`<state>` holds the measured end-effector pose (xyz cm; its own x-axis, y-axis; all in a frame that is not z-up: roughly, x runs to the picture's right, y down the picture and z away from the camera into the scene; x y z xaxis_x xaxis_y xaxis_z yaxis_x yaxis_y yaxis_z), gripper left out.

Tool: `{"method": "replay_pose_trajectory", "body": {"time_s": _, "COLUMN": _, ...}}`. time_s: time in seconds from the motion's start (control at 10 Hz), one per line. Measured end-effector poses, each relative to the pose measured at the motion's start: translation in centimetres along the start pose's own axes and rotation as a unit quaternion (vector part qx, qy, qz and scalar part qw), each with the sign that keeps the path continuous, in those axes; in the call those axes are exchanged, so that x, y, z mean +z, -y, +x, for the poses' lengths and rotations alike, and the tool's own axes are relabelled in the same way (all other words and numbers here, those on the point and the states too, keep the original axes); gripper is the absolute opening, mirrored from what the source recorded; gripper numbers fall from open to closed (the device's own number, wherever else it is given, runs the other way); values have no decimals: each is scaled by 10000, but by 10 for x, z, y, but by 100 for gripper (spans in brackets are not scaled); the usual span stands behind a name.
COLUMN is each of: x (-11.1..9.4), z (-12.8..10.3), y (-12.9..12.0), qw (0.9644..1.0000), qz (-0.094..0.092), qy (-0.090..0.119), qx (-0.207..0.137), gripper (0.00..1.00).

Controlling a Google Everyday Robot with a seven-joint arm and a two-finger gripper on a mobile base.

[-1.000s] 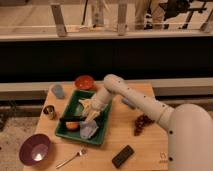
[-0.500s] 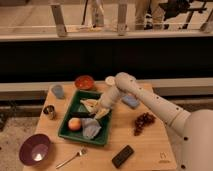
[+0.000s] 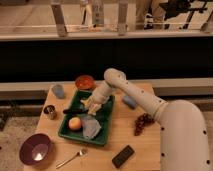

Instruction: Wipe tray with brush

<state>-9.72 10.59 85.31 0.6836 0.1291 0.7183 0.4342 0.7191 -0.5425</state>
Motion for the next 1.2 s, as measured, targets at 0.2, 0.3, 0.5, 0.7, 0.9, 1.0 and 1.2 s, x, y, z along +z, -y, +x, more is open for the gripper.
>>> {"method": "replay_pose_trajectory", "body": {"time_s": 0.2, "x": 14, "z": -16, "y": 12, "qw": 9997, "qz": -94, "qy": 35, "qx": -200, "gripper": 0}}
{"method": "replay_pose_trajectory", "body": {"time_s": 0.3, "x": 19, "z": -28, "y": 14, "qw": 9992, "qz": -164, "qy": 127, "qx": -346, "gripper": 0}}
{"method": "replay_pose_trajectory", "body": {"time_s": 0.5, "x": 30, "z": -47, "y": 5, "qw": 9972, "qz": -371, "qy": 340, "qx": -548, "gripper": 0}}
{"method": "replay_pose_trajectory", "body": {"time_s": 0.7, "x": 42, "z": -67, "y": -16, "qw": 9941, "qz": -621, "qy": 463, "qx": -764, "gripper": 0}}
{"method": "replay_pose_trajectory", "body": {"time_s": 0.9, "x": 41, "z": -78, "y": -41, "qw": 9926, "qz": -666, "qy": 521, "qx": -868, "gripper": 0}}
{"method": "replay_pose_trajectory", "body": {"time_s": 1.0, "x": 35, "z": -75, "y": -51, "qw": 9931, "qz": -634, "qy": 525, "qx": -834, "gripper": 0}}
{"method": "replay_pose_trajectory", "body": {"time_s": 1.2, "x": 15, "z": -58, "y": -66, "qw": 9948, "qz": -535, "qy": 499, "qx": -708, "gripper": 0}}
